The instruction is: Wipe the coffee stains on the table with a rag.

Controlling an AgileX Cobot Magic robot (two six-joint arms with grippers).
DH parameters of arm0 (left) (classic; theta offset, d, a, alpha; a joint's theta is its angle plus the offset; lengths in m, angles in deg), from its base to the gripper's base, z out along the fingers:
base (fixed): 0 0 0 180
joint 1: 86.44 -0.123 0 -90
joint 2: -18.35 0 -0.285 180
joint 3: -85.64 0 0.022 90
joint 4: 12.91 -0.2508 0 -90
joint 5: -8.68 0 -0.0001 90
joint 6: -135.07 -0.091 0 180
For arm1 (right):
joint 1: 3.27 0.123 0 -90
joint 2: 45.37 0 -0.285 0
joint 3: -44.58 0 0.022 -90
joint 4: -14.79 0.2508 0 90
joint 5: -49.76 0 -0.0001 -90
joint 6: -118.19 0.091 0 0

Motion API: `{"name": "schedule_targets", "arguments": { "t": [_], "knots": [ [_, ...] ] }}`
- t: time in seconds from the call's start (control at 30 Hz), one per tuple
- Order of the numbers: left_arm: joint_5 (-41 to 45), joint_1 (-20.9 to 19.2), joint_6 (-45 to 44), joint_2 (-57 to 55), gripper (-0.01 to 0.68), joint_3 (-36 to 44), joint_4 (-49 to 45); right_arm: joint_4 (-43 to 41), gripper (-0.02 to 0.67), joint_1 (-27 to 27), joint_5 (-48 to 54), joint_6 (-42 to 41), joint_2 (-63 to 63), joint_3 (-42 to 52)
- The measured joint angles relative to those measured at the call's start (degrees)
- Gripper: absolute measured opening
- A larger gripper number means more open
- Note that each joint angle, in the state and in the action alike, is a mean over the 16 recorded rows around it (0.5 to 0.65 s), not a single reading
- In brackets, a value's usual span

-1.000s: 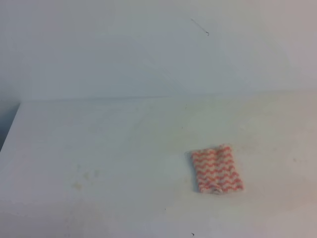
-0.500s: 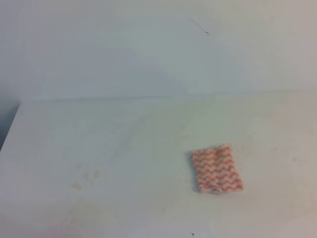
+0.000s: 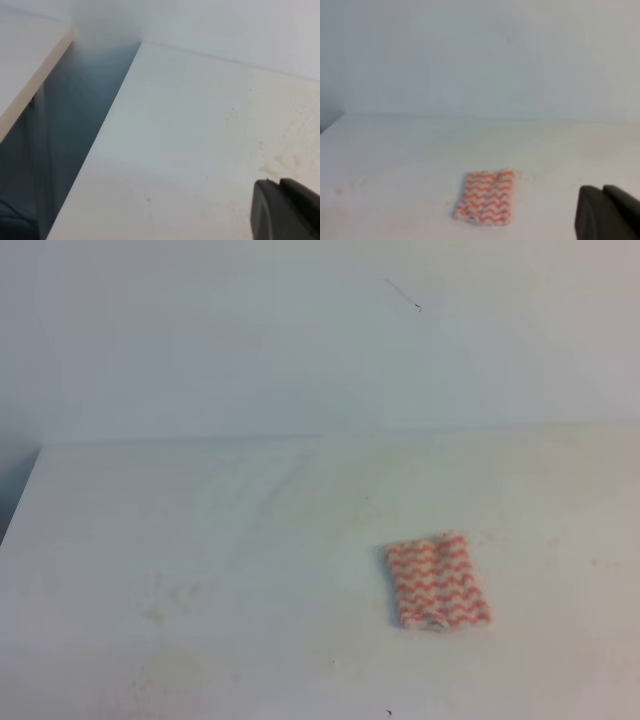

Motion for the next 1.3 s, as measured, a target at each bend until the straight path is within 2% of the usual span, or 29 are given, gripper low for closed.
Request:
{"name": "schedule_targets", "arguments": {
  "t": [0.37, 0.6, 0.87, 1.3],
  "knots": [
    [0.2, 0.0, 0.0, -0.4, -0.001, -0.6, 0.0, -8.5, -0.001, -6.4, -16.0, -4.1, -4.6, 12.7],
    [0.2, 0.0, 0.0, -0.5, -0.001, -0.6, 0.0, -7.8, -0.002, -9.4, -24.1, -2.7, -4.6, 24.1],
    [0.2, 0.0, 0.0, -0.5, -0.001, -0.6, 0.0, -6.4, -0.002, -14.1, -24.4, -1.9, -4.6, 30.4],
    [0.2, 0.0, 0.0, -0.4, -0.001, -0.6, 0.0, -6.2, -0.002, -18.7, -22.2, -1.5, -4.5, 31.0]
  ]
}}
